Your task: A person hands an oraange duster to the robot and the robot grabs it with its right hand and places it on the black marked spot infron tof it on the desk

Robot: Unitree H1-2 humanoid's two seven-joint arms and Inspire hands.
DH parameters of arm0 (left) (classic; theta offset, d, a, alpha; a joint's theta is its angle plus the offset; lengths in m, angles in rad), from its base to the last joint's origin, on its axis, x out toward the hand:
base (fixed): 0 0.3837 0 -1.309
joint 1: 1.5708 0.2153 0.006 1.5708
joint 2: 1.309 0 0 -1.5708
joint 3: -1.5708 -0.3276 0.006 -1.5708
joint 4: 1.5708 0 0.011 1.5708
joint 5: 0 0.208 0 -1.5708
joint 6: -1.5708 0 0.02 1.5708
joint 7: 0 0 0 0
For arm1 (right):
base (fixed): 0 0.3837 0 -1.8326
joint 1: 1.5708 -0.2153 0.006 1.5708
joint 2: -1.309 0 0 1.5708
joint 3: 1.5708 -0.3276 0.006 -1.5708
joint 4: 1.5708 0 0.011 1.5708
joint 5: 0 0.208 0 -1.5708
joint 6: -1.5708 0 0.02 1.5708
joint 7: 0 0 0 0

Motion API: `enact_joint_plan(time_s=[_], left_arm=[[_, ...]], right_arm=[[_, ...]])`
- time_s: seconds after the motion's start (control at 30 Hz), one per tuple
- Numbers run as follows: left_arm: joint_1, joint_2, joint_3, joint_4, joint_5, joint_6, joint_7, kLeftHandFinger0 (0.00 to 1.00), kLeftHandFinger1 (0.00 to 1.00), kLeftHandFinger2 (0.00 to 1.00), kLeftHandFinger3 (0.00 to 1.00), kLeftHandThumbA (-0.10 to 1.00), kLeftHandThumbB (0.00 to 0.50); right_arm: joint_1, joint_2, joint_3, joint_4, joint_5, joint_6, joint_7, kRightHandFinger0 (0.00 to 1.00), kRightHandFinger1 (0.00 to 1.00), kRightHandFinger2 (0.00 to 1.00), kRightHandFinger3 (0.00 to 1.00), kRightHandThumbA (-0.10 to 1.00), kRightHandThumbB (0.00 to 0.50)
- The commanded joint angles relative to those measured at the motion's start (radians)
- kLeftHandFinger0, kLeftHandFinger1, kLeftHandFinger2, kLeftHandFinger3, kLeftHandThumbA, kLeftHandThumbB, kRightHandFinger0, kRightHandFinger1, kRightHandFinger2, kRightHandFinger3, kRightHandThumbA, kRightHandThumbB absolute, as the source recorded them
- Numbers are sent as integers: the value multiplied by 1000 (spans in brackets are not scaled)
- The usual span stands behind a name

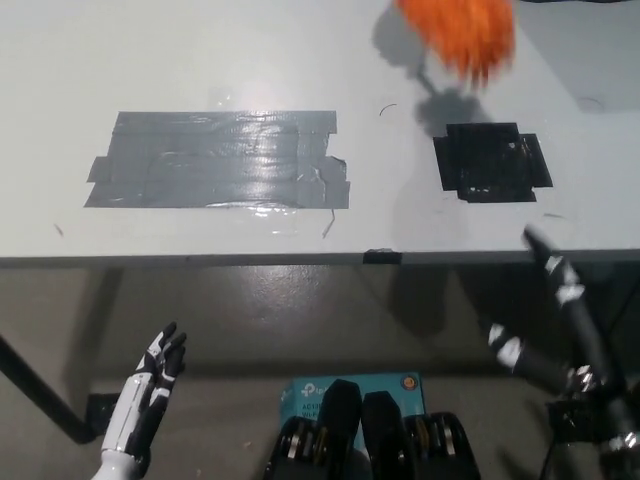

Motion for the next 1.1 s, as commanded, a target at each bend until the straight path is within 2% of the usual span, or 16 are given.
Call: enact_joint_plan(time_s=[0.0, 0.03, 0.07, 0.17, 0.3, 0.4, 0.53, 0.6, 0.7, 1.07], left_arm=[[20, 17, 5, -14, -11, -52, -13, 1000, 1000, 1000, 1000, 892, 207], [22, 17, 5, -15, -11, -51, -13, 1000, 1000, 1000, 1000, 893, 207], [23, 17, 5, -18, -12, -47, -14, 1000, 1000, 1000, 1000, 898, 213], [28, 17, 5, -17, -11, -53, -13, 1000, 1000, 1000, 1000, 902, 215], [24, 22, 8, -25, -8, -56, -11, 1000, 1000, 1000, 1000, 904, 207], [6, 25, 15, -27, -11, -46, -9, 1000, 1000, 1000, 1000, 906, 214], [10, 25, 21, -28, -21, -44, -9, 1000, 1000, 1000, 1000, 900, 216], [14, 33, 24, -32, -18, -41, -11, 1000, 1000, 1000, 1000, 899, 206], [5, 33, 25, -23, -15, -52, -8, 1000, 1000, 1000, 1000, 893, 197], [-9, 36, 24, -30, -19, -37, -14, 1000, 1000, 1000, 1000, 892, 216]], right_arm=[[-160, -41, -45, -141, -70, 178, 24, 1000, 1000, 1000, 1000, 780, 269], [-176, -46, -48, -146, -74, 195, 31, 1000, 1000, 1000, 1000, 781, 269], [-244, -68, -53, -146, -85, 262, 53, 1000, 1000, 1000, 1000, 846, 284], [-349, -112, -38, -130, -147, 351, 83, 1000, 1000, 1000, 1000, 931, 283], [-428, -146, -16, -111, -214, 399, 93, 1000, 1000, 1000, 1000, 972, 280], [-525, -166, 0, -93, -259, 446, 118, 1000, 1000, 1000, 1000, 976, 299], [-619, -138, 0, 0, -401, 449, 215, 1000, 1000, 1000, 1000, 1000, 295], [-669, -106, -1, 121, -422, 449, 208, 1000, 1000, 1000, 1000, 984, 293], [-731, -85, -14, 287, -447, 449, 204, 1000, 1000, 1000, 1000, 1000, 330], [-921, -63, -17, 786, -382, 449, 164, 1000, 1000, 1000, 1000, 1000, 397]])
